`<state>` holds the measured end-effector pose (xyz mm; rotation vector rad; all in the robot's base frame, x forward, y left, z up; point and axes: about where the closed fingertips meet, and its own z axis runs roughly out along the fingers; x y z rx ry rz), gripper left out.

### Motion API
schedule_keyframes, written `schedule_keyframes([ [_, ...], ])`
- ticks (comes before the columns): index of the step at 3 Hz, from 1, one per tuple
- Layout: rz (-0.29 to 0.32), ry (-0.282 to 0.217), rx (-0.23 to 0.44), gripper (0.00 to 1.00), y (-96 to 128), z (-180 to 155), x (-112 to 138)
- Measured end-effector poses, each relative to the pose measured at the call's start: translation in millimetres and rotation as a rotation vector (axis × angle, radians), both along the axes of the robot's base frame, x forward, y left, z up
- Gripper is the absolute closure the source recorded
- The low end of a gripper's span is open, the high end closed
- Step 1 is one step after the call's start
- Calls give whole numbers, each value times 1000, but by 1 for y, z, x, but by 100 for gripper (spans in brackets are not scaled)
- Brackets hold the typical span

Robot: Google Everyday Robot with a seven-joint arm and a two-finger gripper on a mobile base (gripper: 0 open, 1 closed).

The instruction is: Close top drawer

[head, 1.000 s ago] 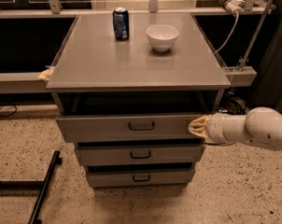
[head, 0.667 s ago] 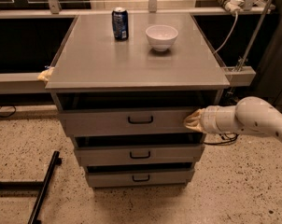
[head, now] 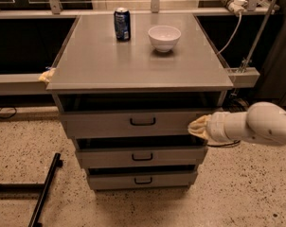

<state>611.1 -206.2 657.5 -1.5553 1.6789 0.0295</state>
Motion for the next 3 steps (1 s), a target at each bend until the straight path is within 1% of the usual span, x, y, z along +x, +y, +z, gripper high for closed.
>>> schedule_keyframes([
  [1, 30, 18, 43, 100, 12, 43, -64],
  [2, 78, -93, 101, 100, 28, 109, -83],
  [3, 102, -120, 101, 82, 35, 115, -84],
])
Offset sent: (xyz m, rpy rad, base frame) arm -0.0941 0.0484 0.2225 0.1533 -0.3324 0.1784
